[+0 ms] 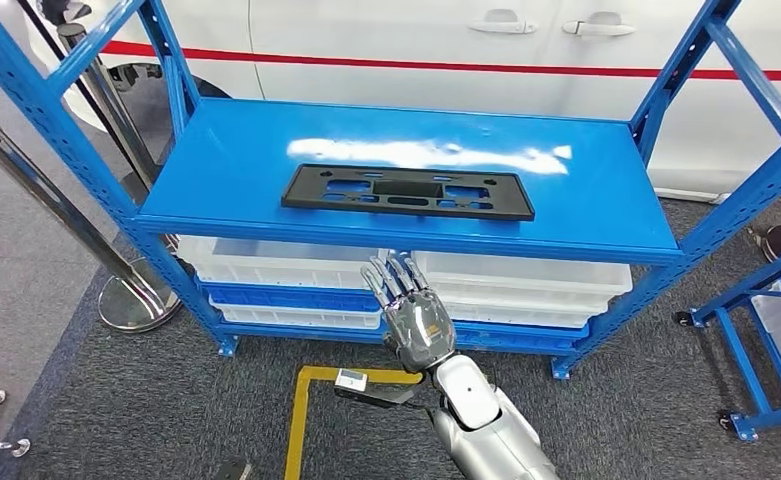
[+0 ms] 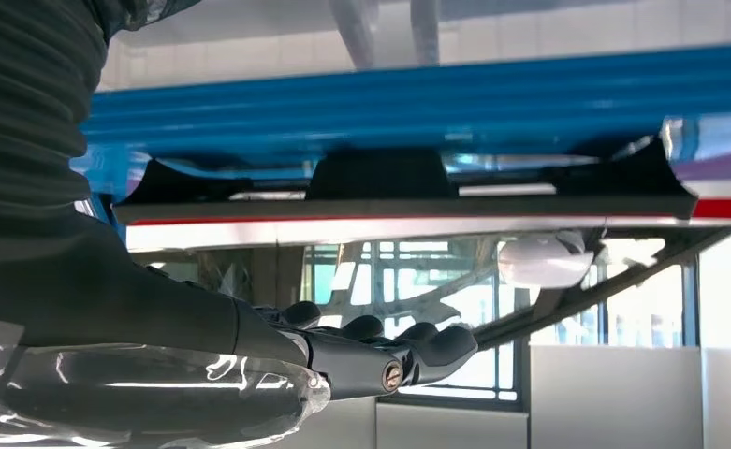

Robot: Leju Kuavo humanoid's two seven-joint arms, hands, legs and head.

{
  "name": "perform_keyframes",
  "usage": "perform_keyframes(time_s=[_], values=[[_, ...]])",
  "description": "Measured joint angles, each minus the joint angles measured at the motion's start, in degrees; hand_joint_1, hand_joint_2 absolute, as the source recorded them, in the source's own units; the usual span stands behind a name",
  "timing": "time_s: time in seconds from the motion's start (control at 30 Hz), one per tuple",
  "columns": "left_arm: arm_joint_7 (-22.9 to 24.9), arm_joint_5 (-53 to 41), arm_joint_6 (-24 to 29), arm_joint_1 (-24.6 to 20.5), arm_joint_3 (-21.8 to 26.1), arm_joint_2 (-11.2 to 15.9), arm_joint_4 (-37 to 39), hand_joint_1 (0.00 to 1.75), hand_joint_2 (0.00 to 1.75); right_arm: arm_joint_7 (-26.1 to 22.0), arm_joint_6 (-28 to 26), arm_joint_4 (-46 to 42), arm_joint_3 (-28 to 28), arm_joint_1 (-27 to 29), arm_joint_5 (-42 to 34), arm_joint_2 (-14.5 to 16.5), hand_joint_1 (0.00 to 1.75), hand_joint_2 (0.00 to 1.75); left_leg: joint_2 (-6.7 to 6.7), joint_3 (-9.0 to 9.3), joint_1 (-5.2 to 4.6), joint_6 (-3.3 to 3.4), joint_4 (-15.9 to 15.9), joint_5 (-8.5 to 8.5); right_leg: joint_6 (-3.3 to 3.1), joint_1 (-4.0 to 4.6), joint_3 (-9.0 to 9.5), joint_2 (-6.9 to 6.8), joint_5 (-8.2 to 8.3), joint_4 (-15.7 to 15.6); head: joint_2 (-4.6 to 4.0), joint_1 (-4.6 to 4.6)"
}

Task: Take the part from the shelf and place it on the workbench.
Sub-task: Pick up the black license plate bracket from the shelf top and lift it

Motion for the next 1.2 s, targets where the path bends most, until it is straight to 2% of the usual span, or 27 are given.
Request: perform_keyframes(time_s=[0.03,0.07,0.1,0.17,0.2,0.23,0.27,0.33,0.4,0.47,0.53,0.57,0.6,0.63,0.7,0.73,0.77,0.87,0.93,0.97,1.03,1.07,1.1,1.13,1.2], values=[[0.0,-0.1,0.0,0.0,-0.1,0.0,0.0,0.0,0.0,0.1,0.0,0.3,0.0,0.2,0.0,-0.2,0.0,1.75,-0.01,-0.01,-0.11,0.09,0.0,-0.04,0.03,0.0,-1.53,0.0,-0.82,2.9,0.0,0.01],[0.0,-0.1,0.0,0.0,-0.2,0.0,0.0,0.0,0.0,0.2,0.0,0.7,0.0,0.3,0.0,-0.3,0.0,1.75,-0.03,0.01,-0.22,0.14,0.1,-0.1,-0.03,0.01,-2.27,0.0,-0.64,4.2,0.0,0.0],[0.0,-0.2,0.0,0.1,-0.3,0.0,0.0,0.0,0.0,0.2,0.0,0.9,0.0,0.4,0.0,-0.4,0.0,1.75,-0.06,0.05,-0.31,0.16,0.2,-0.19,-0.19,0.04,-1.85,-0.01,0.67,3.0,0.0,0.01],[0.0,-0.4,0.0,0.0,-0.4,0.0,0.0,0.0,0.0,0.2,0.0,1.2,0.0,0.4,0.0,-0.5,0.0,1.75,-0.14,0.25,-0.45,0.06,0.4,-0.45,-0.78,0.19,1.66,-0.01,4.58,-4.4,0.0,0.0],[0.0,-0.5,0.1,0.0,-0.4,0.0,0.0,0.0,0.0,0.2,0.0,1.2,0.0,0.4,0.0,-0.6,0.0,1.75,-0.16,0.33,-0.56,-0.08,0.4,-0.57,-1.1,0.37,3.43,-0.01,5.9,-8.0,0.0,0.0],[-0.1,-0.7,0.2,0.0,-0.5,0.0,0.0,0.0,0.0,0.2,0.0,1.2,0.0,0.4,-0.1,-0.6,0.0,1.75,-0.17,0.36,-0.62,-0.31,0.4,-0.68,-1.35,0.55,4.58,0.0,6.54,-10.4,0.0,-0.01],[-0.1,-0.9,0.2,-0.1,-0.5,0.0,0.0,0.0,0.0,0.2,0.0,1.2,-0.1,0.4,-0.3,-0.6,0.0,1.75,-0.16,0.36,-0.65,-0.57,0.4,-0.74,-1.53,0.74,4.99,0.01,6.53,-11.4,0.0,-0.01],[-0.2,-1.1,0.3,-0.1,-0.6,0.0,0.0,0.0,0.0,0.0,0.0,1.2,-0.3,0.5,-0.6,-0.7,0.0,1.75,-0.15,0.42,-0.67,-1.21,0.3,-0.77,-1.88,0.91,4.97,0.09,6.61,-11.7,0.0,0.0],[-0.2,-1.2,0.4,-0.1,-0.7,0.0,-0.1,0.0,0.0,-0.2,0.0,0.9,-0.7,0.5,-0.7,-0.7,0.0,1.75,-0.11,0.25,-0.6,-1.84,0.9,-1.41,-2.43,0.6,5.32,0.08,6.79,-12.3,0.0,0.0],[-0.2,-1.3,0.4,-0.1,-0.7,0.1,-0.1,0.0,0.0,-0.7,0.0,0.0,-1.3,0.7,-0.8,-0.7,0.0,1.75,-0.1,-1.73,-0.43,-2.45,5.3,-3.84,-3.0,0.29,5.72,-0.03,6.85,-12.7,0.0,-0.02],[-0.2,-1.4,0.4,0.0,-0.7,0.1,-0.1,0.0,0.0,-1.7,0.0,-1.4,-2.4,1.5,-0.8,-0.5,0.0,1.75,-0.11,-5.35,-0.23,-2.94,12.4,-6.71,-3.35,0.3,5.86,-0.12,6.64,-12.7,0.0,-0.03],[-0.2,-1.5,0.4,0.1,-0.7,0.1,-0.1,0.0,0.0,-2.2,0.0,-2.4,-3.2,2.0,-0.8,-0.3,0.0,1.75,-0.1,-6.78,-0.13,-3.11,15.0,-7.2,-3.39,0.32,5.92,-0.12,6.52,-12.6,0.0,-0.03],[-0.2,-1.6,0.5,0.2,-0.7,0.1,-0.1,0.0,0.0,-2.9,0.0,-3.5,-4.0,2.6,-0.8,-0.1,0.0,1.75,-0.09,-7.27,-0.05,-3.21,15.4,-6.56,-3.39,0.31,6.01,-0.07,6.34,-12.5,0.0,-0.02],[-0.2,-1.7,0.5,0.2,-0.7,0.1,-0.1,0.0,0.0,-3.8,0.0,-4.6,-4.9,3.1,-0.8,0.3,0.0,1.75,-0.09,-6.76,0.02,-3.23,13.8,-4.94,-3.33,0.3,6.15,0.0,6.14,-12.3,0.0,-0.03],[-0.3,-1.8,0.5,0.3,-0.7,0.1,-0.1,0.0,0.0,-5.4,0.0,-6.9,-6.7,4.0,-0.9,1.1,0.0,1.75,-0.07,-3.57,0.05,-2.91,6.7,-0.9,-3.04,0.32,6.6,0.14,5.63,-12.1,0.0,-0.02],[-0.3,-1.9,0.5,0.2,-0.7,0.1,-0.1,0.0,0.0,-6.0,0.0,-7.9,-7.5,4.3,-0.9,1.5,0.0,1.75,-0.08,-2.12,-0.07,-2.61,3.5,0.15,-2.81,0.4,6.73,0.18,5.4,-12.0,0.0,-0.02],[-0.3,-2.0,0.5,0.2,-0.7,0.1,-0.1,0.0,0.0,-6.4,0.0,-8.7,-8.2,4.5,-0.8,1.9,0.0,1.75,-0.11,-1.24,-0.2,-2.29,1.6,0.5,-2.52,0.46,6.76,0.18,5.26,-11.9,0.0,-0.01],[-0.3,-2.3,0.5,0.3,-0.7,0.1,-0.1,0.0,0.0,-7.0,0.0,-10.4,-10.0,5.1,-0.8,2.5,0.0,1.75,-0.21,-0.8,-0.32,-1.39,0.5,0.17,-1.58,0.53,6.76,0.12,5.04,-12.0,0.0,-0.01],[-0.3,-2.3,0.5,0.4,-0.7,0.1,-0.1,0.0,0.0,-7.1,0.0,-11.1,-10.8,5.3,-0.8,2.8,0.0,1.75,-0.19,-0.38,-0.05,-0.7,0.0,0.28,-1.03,0.5,6.06,0.09,3.75,-10.1,0.0,0.0],[-0.3,-2.3,0.5,0.3,-0.7,0.1,-0.1,0.0,0.0,-7.2,0.0,-11.3,-11.2,5.4,-0.8,2.9,0.0,1.75,-0.15,-0.18,0.08,-0.39,-0.2,0.28,-0.82,0.46,4.89,0.08,2.41,-7.6,0.0,0.0],[-0.3,-2.3,0.5,0.2,-0.7,0.1,-0.1,0.0,0.0,-7.2,0.0,-11.5,-11.9,5.7,-0.8,3.0,0.0,1.75,-0.14,0.0,0.02,-0.01,-0.2,0.07,-0.58,0.38,0.97,0.07,-0.66,-0.3,0.0,-0.01],[-0.3,-2.4,0.5,0.2,-0.7,0.1,-0.1,0.0,0.0,-7.3,0.0,-11.5,-12.2,6.0,-0.8,3.0,0.0,1.75,-0.16,0.1,0.0,0.08,-0.2,-0.07,-0.5,0.33,-0.78,0.06,-1.35,2.6,0.0,-0.01],[-0.3,-2.4,0.5,0.3,-0.7,0.1,-0.1,0.0,0.0,-7.3,0.0,-11.5,-12.5,6.2,-0.8,3.0,0.0,1.75,-0.2,0.26,-0.02,0.09,-0.1,-0.25,-0.48,0.28,-1.73,0.06,-0.87,3.7,0.0,-0.01],[-0.3,-2.5,0.5,0.3,-0.7,0.1,-0.1,0.0,0.0,-7.3,0.0,-11.5,-12.8,6.4,-0.7,3.0,0.0,1.75,-0.24,0.48,-0.02,0.03,0.0,-0.47,-0.53,0.23,-1.52,0.06,0.73,2.5,0.0,-0.01],[-0.3,-2.7,0.5,0.3,-0.7,0.1,-0.1,0.0,0.0,-7.3,0.0,-11.6,-13.2,6.5,-0.6,3.1,0.0,1.75,-0.31,1.03,-0.02,-0.26,0.3,-1.1,-0.86,0.19,1.39,0.04,5.2,-4.5,0.0,-0.01]])
